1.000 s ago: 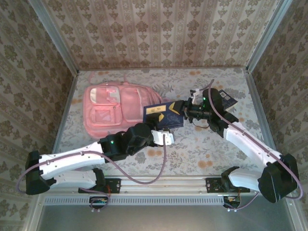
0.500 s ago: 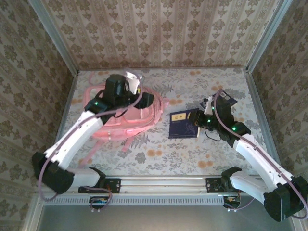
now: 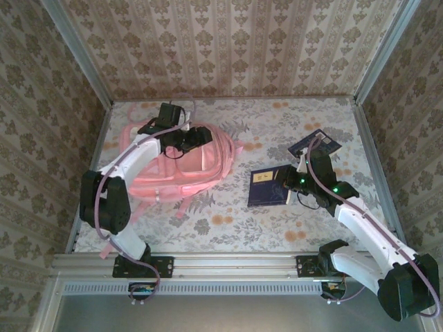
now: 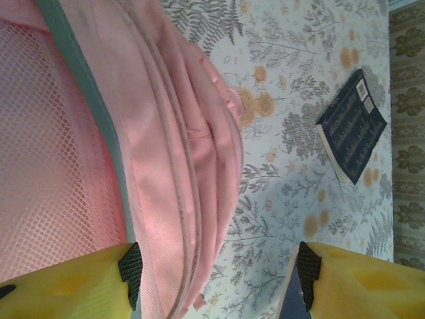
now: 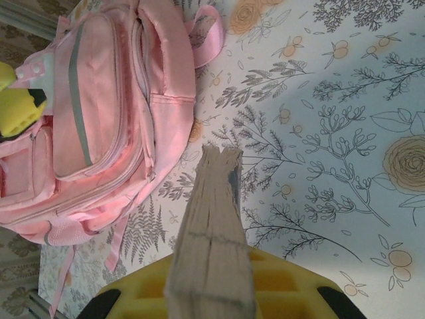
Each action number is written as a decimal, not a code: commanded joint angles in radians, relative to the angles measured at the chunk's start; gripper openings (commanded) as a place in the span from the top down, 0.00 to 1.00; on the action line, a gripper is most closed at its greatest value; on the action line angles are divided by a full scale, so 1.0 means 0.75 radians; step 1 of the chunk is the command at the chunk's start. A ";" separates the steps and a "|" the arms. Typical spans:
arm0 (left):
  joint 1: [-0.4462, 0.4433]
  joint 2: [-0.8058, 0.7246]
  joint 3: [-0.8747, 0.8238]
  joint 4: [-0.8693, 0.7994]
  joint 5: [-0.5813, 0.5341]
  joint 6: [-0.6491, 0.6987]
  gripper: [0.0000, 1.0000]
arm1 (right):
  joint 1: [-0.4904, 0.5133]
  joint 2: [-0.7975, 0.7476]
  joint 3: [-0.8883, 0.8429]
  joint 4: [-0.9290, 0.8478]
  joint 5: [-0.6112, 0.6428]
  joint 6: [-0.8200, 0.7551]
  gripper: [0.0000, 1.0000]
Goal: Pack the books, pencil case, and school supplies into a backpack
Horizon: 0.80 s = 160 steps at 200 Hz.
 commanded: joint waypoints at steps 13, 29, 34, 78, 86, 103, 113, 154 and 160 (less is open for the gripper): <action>0.008 0.042 0.037 -0.004 -0.021 -0.006 0.35 | -0.018 -0.045 -0.031 0.075 -0.041 0.029 1.00; 0.007 0.056 0.037 -0.005 -0.040 0.006 0.35 | -0.023 -0.051 -0.041 0.085 -0.050 0.038 1.00; 0.006 0.062 0.036 -0.006 -0.044 0.008 0.35 | -0.022 -0.049 -0.043 0.090 -0.056 0.042 1.00; 0.006 0.126 0.041 0.026 -0.028 -0.005 0.35 | -0.027 -0.026 -0.044 0.124 -0.089 0.065 1.00; 0.002 0.138 0.045 0.033 -0.021 -0.008 0.35 | -0.028 -0.022 -0.043 0.126 -0.090 0.068 1.00; -0.002 0.169 0.062 0.048 0.010 -0.006 0.36 | -0.028 -0.015 -0.044 0.131 -0.096 0.072 1.00; -0.005 0.184 0.073 0.050 0.027 -0.005 0.39 | -0.030 -0.013 -0.046 0.133 -0.096 0.074 1.00; -0.047 0.247 0.130 0.037 0.052 0.040 0.52 | -0.031 0.025 -0.052 0.139 -0.110 0.088 1.00; -0.054 0.261 0.146 0.016 0.045 0.059 0.55 | -0.031 0.033 -0.052 0.141 -0.114 0.091 1.00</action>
